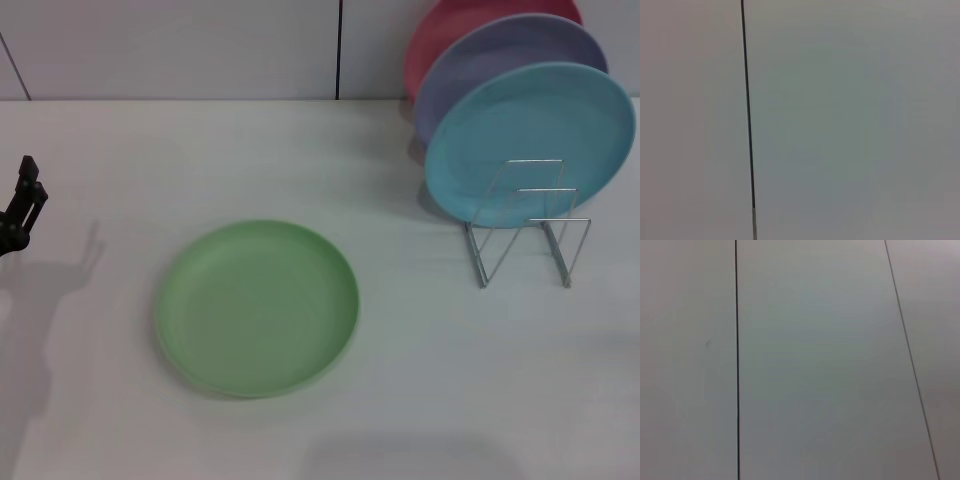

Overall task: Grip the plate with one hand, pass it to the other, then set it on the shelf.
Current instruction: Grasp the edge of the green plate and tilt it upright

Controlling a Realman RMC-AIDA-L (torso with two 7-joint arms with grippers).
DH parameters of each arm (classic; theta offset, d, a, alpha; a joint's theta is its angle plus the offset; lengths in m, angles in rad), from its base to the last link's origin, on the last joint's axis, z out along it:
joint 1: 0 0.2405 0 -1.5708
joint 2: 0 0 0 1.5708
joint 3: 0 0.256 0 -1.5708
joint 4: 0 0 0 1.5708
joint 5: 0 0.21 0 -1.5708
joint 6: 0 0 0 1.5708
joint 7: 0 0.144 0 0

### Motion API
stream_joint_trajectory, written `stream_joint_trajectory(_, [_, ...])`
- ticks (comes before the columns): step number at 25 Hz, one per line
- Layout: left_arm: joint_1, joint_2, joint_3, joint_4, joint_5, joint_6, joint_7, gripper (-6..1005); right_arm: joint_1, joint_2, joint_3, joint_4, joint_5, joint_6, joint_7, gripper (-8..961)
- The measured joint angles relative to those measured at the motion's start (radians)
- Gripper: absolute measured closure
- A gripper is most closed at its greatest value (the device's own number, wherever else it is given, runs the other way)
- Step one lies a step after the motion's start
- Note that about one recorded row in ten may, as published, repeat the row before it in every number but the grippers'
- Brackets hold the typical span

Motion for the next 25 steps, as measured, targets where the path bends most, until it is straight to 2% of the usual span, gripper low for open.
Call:
stream_joint_trajectory(13, [0.001, 0.001, 0.025, -0.018, 0.002, -0.027, 0.011, 154, 0.000, 0.000, -0.001, 0.001, 0.000, 0.001, 0.001, 124])
stream_joint_trajectory(14, [0.005, 0.005, 0.028, -0.075, 0.000, -0.088, 0.046, 154, 0.002, -0.001, -0.002, 0.002, -0.001, 0.001, 0.003, 124])
stream_joint_trajectory(15, [0.005, 0.005, 0.028, -0.075, 0.000, -0.088, 0.046, 154, 0.002, -0.001, -0.002, 0.002, -0.001, 0.001, 0.003, 124])
stream_joint_trajectory(18, [0.025, 0.010, 0.016, -0.189, -0.001, -0.168, 0.128, 154, 0.005, -0.001, -0.003, 0.002, -0.001, 0.002, 0.003, 124])
stream_joint_trajectory(19, [0.050, 0.020, 0.012, -0.292, 0.013, -0.245, 0.174, 154, 0.006, -0.001, -0.002, 0.002, -0.001, 0.003, 0.003, 124])
stream_joint_trajectory(20, [0.050, 0.020, 0.012, -0.292, 0.013, -0.245, 0.174, 154, 0.006, -0.001, -0.002, 0.002, -0.001, 0.003, 0.003, 124])
stream_joint_trajectory(22, [0.080, 0.039, 0.002, -0.414, 0.044, -0.357, 0.195, 155, 0.008, -0.002, 0.000, 0.002, -0.002, 0.006, 0.003, 124])
stream_joint_trajectory(25, [0.124, 0.074, -0.033, -0.648, 0.106, -0.631, 0.204, 155, 0.011, -0.002, 0.000, 0.002, -0.002, 0.007, 0.003, 124])
